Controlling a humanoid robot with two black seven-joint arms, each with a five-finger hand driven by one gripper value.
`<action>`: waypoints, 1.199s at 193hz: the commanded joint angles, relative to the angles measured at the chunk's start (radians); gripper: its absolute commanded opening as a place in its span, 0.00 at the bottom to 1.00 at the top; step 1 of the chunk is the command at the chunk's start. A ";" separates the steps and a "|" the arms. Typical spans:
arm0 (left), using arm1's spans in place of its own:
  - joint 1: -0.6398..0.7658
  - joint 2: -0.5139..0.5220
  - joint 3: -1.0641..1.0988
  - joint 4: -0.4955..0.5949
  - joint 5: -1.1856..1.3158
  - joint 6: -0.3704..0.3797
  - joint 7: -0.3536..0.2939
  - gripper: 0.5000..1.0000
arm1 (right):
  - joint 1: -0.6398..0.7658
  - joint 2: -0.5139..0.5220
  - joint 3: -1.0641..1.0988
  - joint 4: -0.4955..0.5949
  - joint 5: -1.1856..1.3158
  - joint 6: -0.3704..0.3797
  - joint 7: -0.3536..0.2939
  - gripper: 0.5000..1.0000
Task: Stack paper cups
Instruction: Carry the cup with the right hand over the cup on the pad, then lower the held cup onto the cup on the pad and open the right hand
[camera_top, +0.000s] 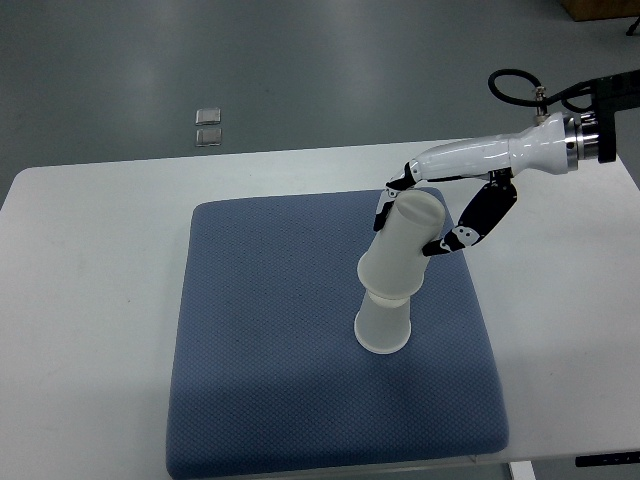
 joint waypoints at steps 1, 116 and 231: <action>0.000 0.000 0.000 0.000 0.000 0.000 0.001 1.00 | -0.001 0.006 -0.001 0.001 -0.006 -0.009 -0.003 0.28; 0.000 0.000 0.000 0.000 0.000 0.000 -0.001 1.00 | -0.068 0.043 -0.008 -0.001 -0.121 -0.066 -0.007 0.28; 0.000 0.000 0.000 0.000 0.000 0.000 0.001 1.00 | -0.113 0.057 0.009 -0.054 -0.031 -0.101 -0.062 0.86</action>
